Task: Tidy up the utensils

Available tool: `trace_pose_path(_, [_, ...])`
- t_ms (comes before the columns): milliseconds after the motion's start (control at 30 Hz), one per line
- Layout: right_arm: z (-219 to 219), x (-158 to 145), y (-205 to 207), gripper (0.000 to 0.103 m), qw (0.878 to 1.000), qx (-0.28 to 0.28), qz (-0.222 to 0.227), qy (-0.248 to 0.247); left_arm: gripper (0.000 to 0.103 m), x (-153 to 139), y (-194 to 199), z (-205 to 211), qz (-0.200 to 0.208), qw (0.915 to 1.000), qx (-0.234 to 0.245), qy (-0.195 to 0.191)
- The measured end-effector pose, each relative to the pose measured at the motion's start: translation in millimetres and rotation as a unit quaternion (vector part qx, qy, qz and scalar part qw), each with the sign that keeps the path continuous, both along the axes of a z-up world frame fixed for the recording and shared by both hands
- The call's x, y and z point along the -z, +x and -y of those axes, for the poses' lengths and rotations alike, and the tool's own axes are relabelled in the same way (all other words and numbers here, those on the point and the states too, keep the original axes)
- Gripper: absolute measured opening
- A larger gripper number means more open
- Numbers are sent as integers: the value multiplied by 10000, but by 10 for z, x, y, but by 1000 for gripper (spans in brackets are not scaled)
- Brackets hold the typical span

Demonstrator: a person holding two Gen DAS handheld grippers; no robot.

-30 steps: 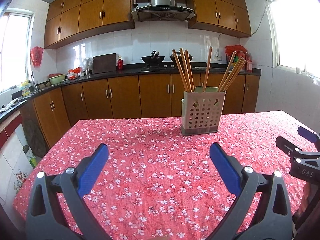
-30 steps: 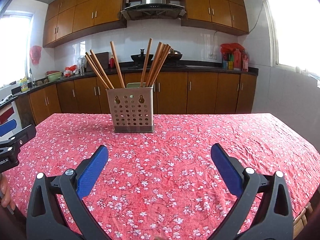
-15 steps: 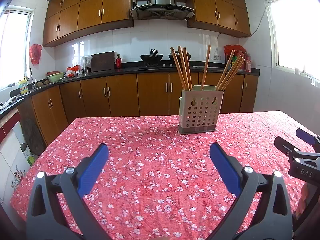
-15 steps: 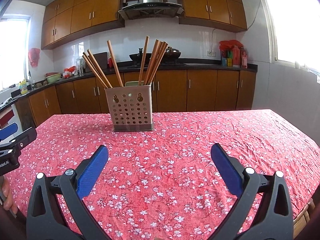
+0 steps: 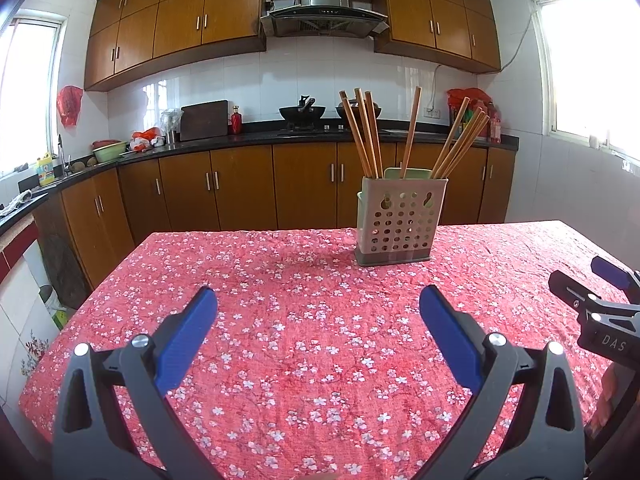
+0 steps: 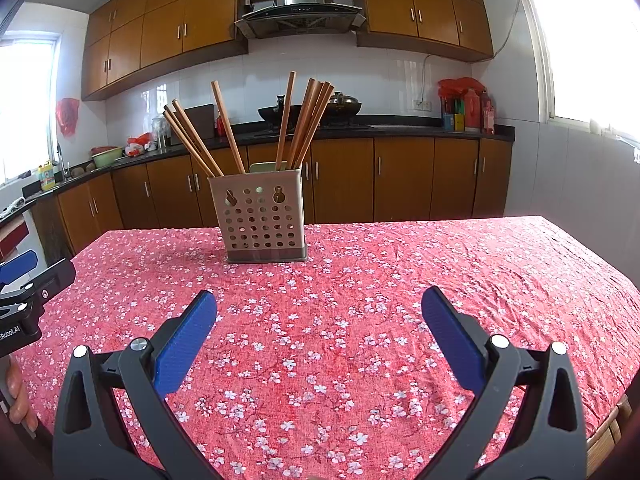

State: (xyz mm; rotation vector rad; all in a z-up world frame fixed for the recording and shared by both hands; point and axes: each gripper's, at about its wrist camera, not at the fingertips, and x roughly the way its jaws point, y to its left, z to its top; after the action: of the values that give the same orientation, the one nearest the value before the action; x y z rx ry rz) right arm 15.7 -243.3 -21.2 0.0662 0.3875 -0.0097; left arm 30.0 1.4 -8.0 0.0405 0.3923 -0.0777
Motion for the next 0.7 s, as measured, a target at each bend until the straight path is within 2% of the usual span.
trace_pose_path(700, [4,12,19,101,10000,-3,-31,6,99,26,16,23,-32,10000,6,1])
